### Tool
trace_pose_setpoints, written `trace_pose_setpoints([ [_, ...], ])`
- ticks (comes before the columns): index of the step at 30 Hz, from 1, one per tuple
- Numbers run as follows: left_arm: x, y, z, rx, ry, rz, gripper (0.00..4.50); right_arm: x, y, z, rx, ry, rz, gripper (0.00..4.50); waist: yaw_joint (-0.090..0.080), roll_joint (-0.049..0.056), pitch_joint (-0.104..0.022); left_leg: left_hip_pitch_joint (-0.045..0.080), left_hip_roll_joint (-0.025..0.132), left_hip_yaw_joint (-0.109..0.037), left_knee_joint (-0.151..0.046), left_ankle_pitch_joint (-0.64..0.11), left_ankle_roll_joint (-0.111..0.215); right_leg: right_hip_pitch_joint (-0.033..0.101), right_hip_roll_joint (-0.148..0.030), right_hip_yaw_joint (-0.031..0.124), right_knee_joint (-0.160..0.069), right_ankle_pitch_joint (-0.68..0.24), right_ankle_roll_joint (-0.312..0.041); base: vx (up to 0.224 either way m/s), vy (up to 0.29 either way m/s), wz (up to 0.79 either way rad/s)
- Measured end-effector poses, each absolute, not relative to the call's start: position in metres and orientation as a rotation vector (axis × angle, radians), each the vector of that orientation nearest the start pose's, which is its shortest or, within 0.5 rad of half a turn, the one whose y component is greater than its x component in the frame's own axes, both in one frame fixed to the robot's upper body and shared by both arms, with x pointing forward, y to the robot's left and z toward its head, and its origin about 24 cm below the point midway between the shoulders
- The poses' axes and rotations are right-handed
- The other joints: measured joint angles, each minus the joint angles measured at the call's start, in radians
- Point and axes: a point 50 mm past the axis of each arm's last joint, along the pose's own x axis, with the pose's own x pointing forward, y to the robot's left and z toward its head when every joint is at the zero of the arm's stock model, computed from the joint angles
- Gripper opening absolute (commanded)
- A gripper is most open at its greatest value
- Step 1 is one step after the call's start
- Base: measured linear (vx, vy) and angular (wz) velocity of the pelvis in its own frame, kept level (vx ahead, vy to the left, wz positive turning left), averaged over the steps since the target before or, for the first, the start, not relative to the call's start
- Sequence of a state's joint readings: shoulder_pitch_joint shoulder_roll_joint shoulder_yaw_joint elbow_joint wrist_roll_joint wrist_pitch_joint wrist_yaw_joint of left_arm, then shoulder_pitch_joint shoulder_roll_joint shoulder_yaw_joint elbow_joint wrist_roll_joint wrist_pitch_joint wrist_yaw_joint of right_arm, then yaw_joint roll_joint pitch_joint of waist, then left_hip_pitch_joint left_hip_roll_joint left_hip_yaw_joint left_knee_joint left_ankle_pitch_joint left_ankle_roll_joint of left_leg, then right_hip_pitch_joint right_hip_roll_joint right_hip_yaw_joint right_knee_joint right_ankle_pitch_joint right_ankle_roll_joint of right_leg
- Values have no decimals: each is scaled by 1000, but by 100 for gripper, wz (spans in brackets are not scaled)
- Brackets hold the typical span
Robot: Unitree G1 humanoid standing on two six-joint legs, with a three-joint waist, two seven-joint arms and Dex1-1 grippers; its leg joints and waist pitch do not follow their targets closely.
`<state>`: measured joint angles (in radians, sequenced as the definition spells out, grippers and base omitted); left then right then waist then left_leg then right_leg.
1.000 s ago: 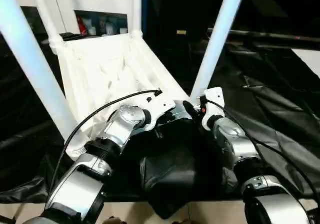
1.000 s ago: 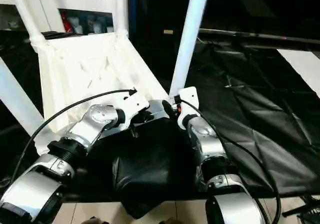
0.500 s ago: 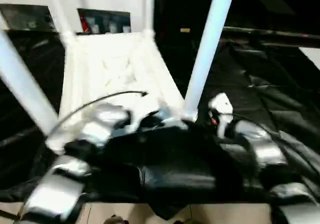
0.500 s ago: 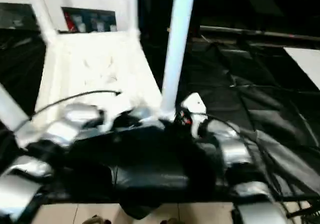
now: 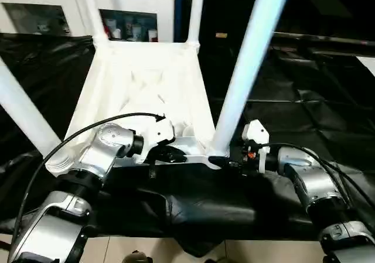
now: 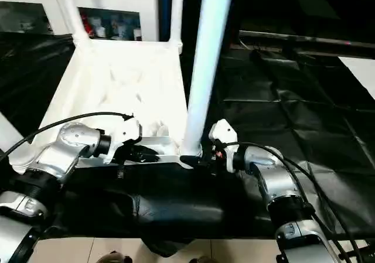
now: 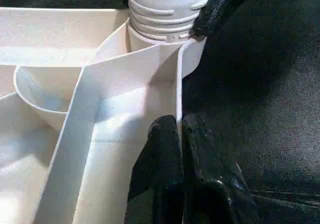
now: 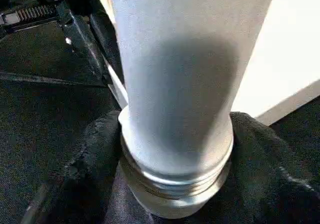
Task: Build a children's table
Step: Rotate leg to tighten
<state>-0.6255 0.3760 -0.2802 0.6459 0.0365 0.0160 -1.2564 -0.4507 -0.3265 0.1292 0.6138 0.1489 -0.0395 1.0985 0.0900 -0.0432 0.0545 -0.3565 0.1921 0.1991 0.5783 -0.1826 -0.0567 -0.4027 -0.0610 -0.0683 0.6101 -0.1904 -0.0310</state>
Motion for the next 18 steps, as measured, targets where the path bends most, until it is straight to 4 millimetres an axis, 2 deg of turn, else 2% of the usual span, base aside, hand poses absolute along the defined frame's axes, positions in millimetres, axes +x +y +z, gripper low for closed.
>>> trace_pose_setpoints([
  [4, 320, 134, 56, 443, 410, -1370, 0, 302, -150, 31, -102, 253, 1116, 280, 0, 0, 0, 0, 0, 0, 0, 0, 0, 0, 0, 0, 0, 0, 0, 0, 0, 0],
  [9, 325, 125, 53, 453, 386, -1290, 0, 305, -143, 25, -45, 240, 972, 277, -7, 0, 0, 3, 0, 0, 2, 1, 0, 1, 0, 1, 0, -1, 3, 0, 0, 0],
  [14, 334, 104, 49, 455, 373, -1186, 0, 313, -140, 18, 2, 250, 748, 276, -9, 0, -2, 7, -1, 0, 3, 1, 0, 6, 0, 2, 0, -2, 4, 0, 0, 0],
  [18, 343, 79, 45, 445, 378, -1055, 0, 328, -129, 15, 45, 266, 474, 276, -20, -1, -8, 8, -2, 0, 4, 1, 0, 7, -1, 3, -1, -2, 4, 0, 0, 0],
])
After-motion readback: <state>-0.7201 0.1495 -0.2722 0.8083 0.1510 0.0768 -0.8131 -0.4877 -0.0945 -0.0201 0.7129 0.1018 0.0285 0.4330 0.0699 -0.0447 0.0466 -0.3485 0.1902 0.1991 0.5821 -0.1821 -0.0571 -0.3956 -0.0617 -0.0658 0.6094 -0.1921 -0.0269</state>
